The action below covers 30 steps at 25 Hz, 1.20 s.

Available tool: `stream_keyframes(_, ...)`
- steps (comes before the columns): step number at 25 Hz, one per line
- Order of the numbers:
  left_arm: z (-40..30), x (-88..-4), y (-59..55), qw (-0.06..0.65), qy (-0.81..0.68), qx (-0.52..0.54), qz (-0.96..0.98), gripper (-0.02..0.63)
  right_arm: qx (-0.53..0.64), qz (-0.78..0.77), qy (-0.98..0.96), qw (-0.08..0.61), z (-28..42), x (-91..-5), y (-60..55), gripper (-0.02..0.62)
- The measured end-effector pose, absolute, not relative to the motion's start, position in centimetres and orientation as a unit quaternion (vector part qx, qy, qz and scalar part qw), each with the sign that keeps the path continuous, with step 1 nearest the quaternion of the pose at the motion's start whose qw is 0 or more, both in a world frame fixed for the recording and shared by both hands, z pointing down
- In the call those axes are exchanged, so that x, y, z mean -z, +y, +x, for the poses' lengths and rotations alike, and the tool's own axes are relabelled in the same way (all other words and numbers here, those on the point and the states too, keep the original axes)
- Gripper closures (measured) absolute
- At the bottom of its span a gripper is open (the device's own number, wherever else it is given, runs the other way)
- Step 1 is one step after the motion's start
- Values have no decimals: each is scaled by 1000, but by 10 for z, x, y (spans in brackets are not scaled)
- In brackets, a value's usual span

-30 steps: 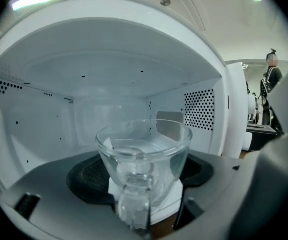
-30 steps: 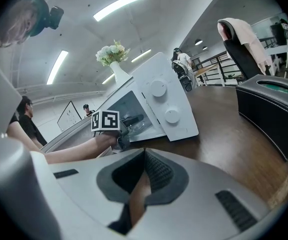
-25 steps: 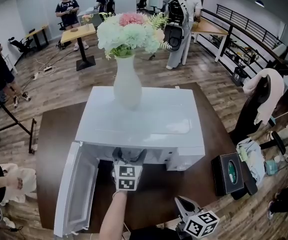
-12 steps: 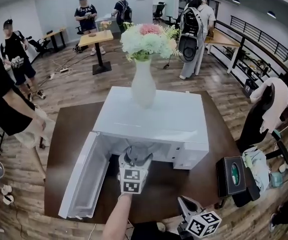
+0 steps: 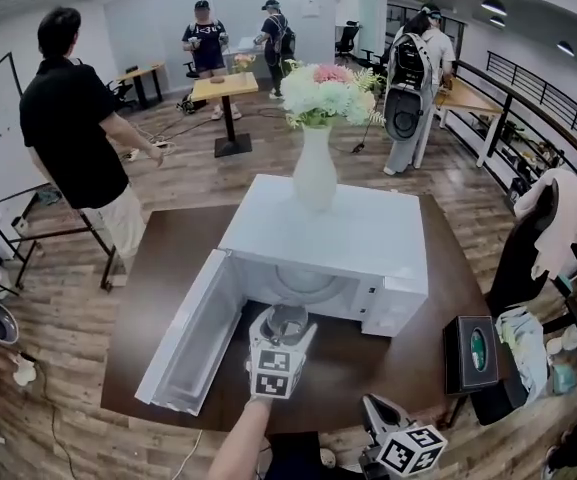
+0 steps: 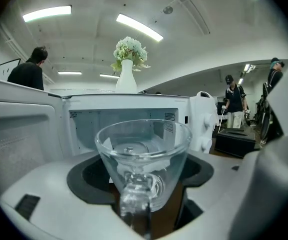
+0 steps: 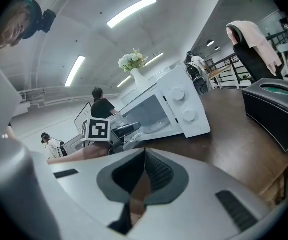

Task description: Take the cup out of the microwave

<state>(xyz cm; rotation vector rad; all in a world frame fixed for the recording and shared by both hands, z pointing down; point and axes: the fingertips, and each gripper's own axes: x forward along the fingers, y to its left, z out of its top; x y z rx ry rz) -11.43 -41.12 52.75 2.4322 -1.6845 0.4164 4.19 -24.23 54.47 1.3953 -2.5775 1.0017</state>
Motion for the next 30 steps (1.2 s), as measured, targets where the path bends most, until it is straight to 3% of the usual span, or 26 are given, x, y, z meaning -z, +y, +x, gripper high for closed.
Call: stream_keyframes(30,-135,-515,-236,132,-622,-110,764,224,-264,418,-869,9,39,-515,-239,600)
